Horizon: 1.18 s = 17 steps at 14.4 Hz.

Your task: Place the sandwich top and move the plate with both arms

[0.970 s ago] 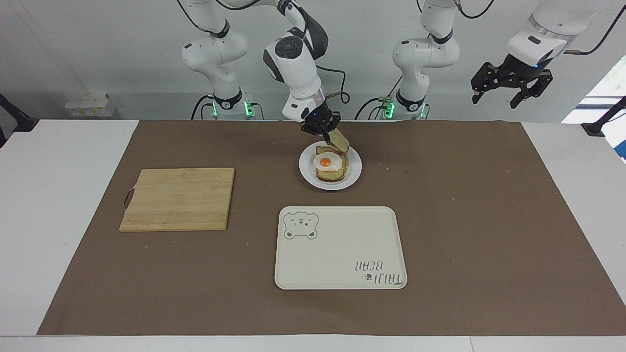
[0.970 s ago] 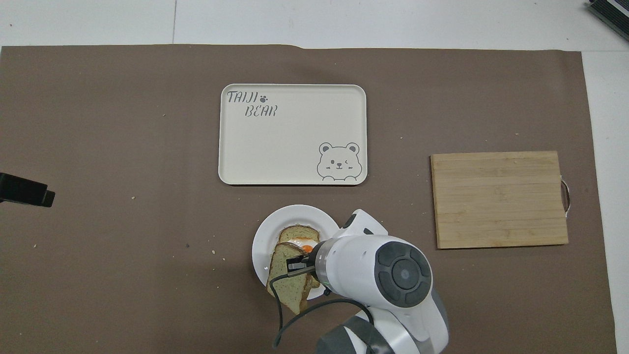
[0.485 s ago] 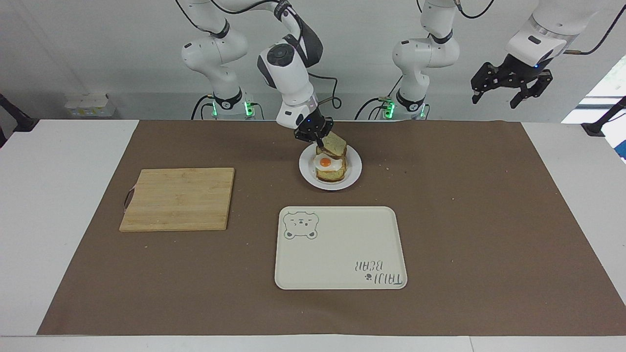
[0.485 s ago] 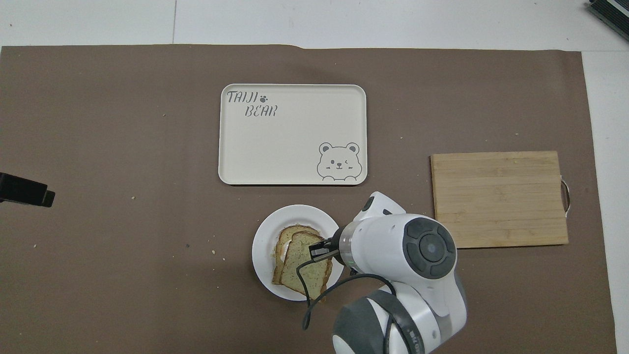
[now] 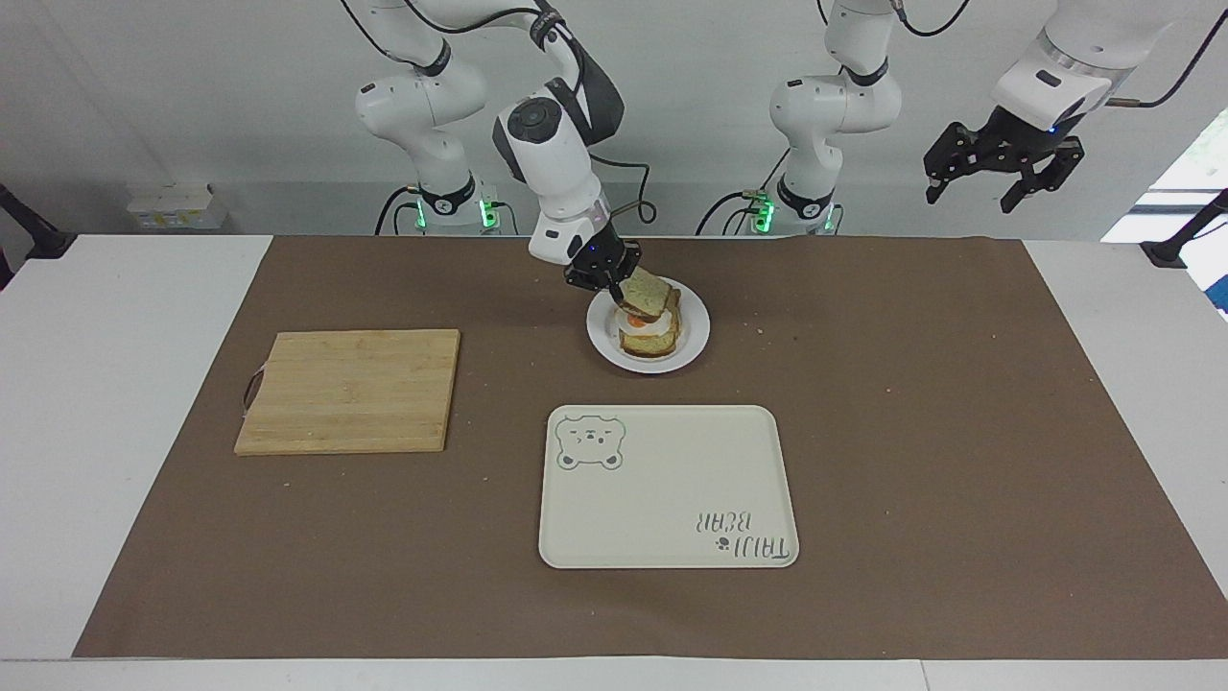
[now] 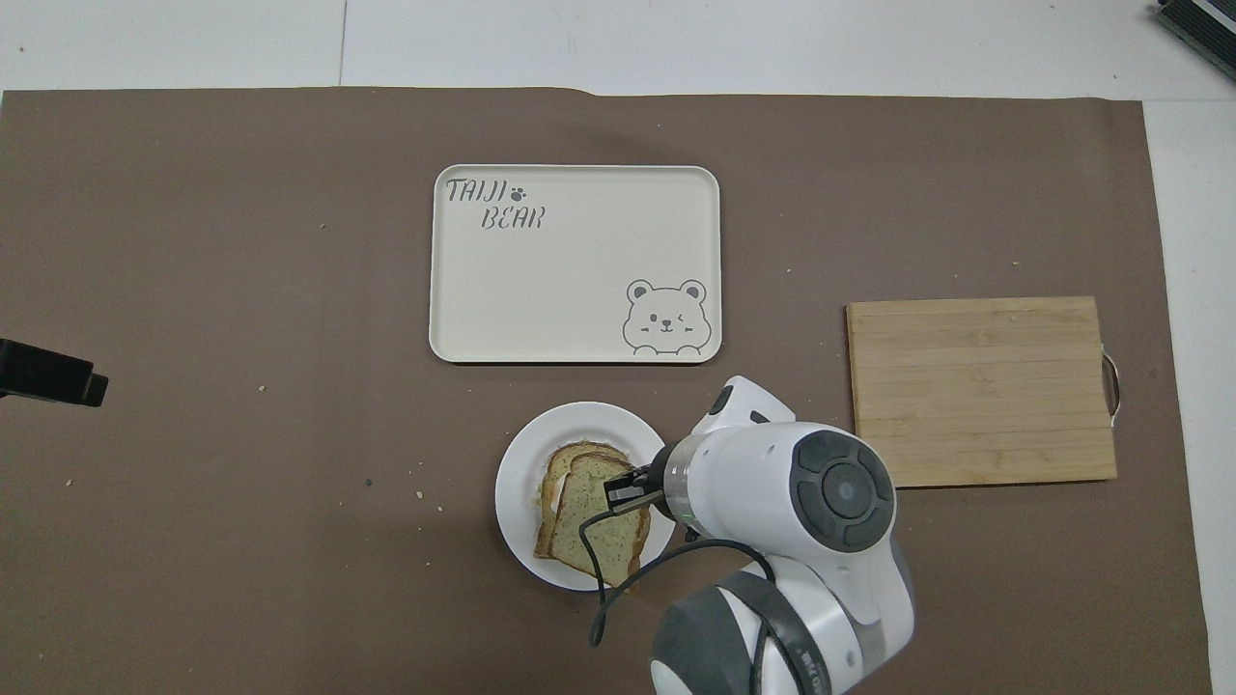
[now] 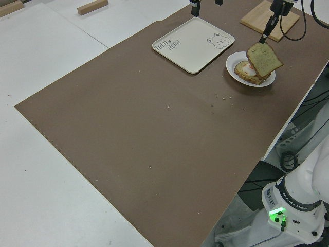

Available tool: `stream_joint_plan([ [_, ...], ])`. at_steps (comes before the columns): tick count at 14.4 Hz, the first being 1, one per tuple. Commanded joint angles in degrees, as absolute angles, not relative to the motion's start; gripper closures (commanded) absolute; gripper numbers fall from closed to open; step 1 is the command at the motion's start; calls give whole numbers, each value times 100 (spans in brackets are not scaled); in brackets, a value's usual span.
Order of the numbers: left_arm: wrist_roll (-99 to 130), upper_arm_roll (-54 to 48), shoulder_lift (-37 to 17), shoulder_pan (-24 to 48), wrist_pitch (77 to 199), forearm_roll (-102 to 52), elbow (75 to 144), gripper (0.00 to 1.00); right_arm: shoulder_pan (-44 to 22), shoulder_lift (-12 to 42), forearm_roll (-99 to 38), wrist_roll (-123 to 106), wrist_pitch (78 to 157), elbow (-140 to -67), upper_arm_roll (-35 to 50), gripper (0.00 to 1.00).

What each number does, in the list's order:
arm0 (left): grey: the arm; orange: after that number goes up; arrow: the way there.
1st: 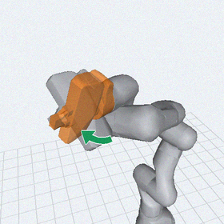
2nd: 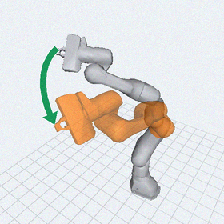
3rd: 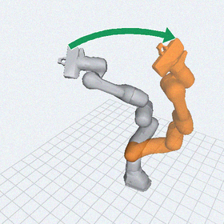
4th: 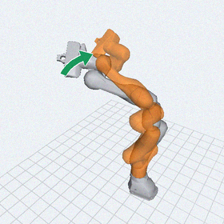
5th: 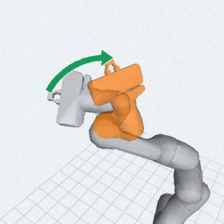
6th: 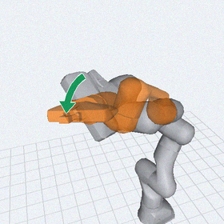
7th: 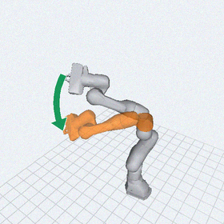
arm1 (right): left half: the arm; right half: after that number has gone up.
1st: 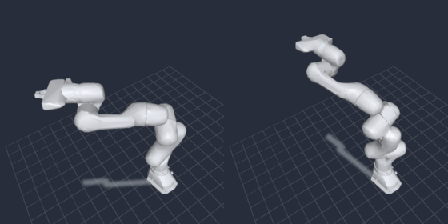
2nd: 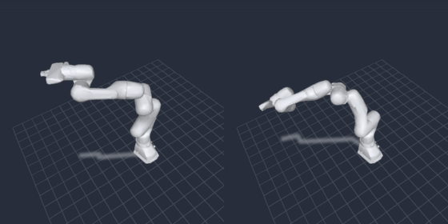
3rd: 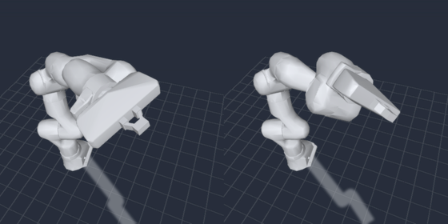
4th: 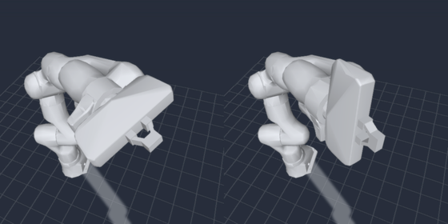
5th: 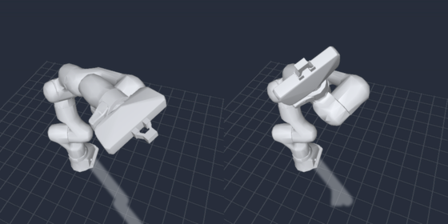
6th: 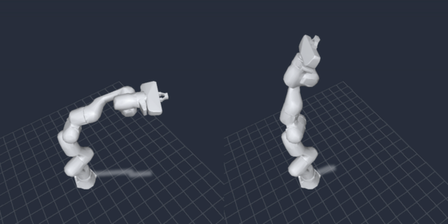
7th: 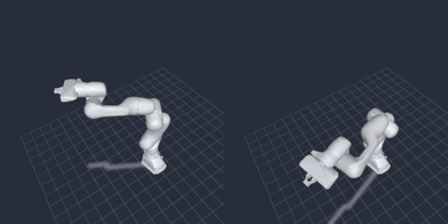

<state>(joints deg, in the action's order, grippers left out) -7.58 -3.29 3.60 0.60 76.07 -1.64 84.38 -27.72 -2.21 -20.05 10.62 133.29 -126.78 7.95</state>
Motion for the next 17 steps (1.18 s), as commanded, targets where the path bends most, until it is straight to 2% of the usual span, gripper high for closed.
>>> stream_joint_plan([
  [1, -721, -272, 501, 141, 7611, -202, 8604, 0, -2908, 104, -2083, 1002, 13945, -12700, 826, 100],
  [2, -721, -272, 501, 141, 7620, -211, 8604, 0, -2918, 201, -2074, 950, 14018, -12613, 826, 87],
  [3, -721, -272, 501, 141, 7620, -211, 8604, 0, -2918, 280, -2066, 949, 14010, -12447, 817, 64],
  [4, -721, -272, 501, 141, 7620, -211, 8604, 0, -2918, 368, -2048, 941, 14001, -12315, 817, 23],
  [5, -721, -272, 501, 141, 7620, -211, 8604, 0, -2883, 387, -1970, 914, 14010, -12296, 817, 0],
  [10, -712, -281, 501, 185, 7611, -211, 8604, 0, -2734, 352, -1661, 791, 13879, -12226, 747, 0],
  [14, -712, -281, 501, 185, 7611, -211, 8604, 0, -2146, 133, -1013, 738, 13063, -11866, 756, 0],
  [17, -729, -281, 501, 185, 7611, -211, 8604, 0, -1733, -8, -616, 721, 12894, -11778, 747, 0],
])
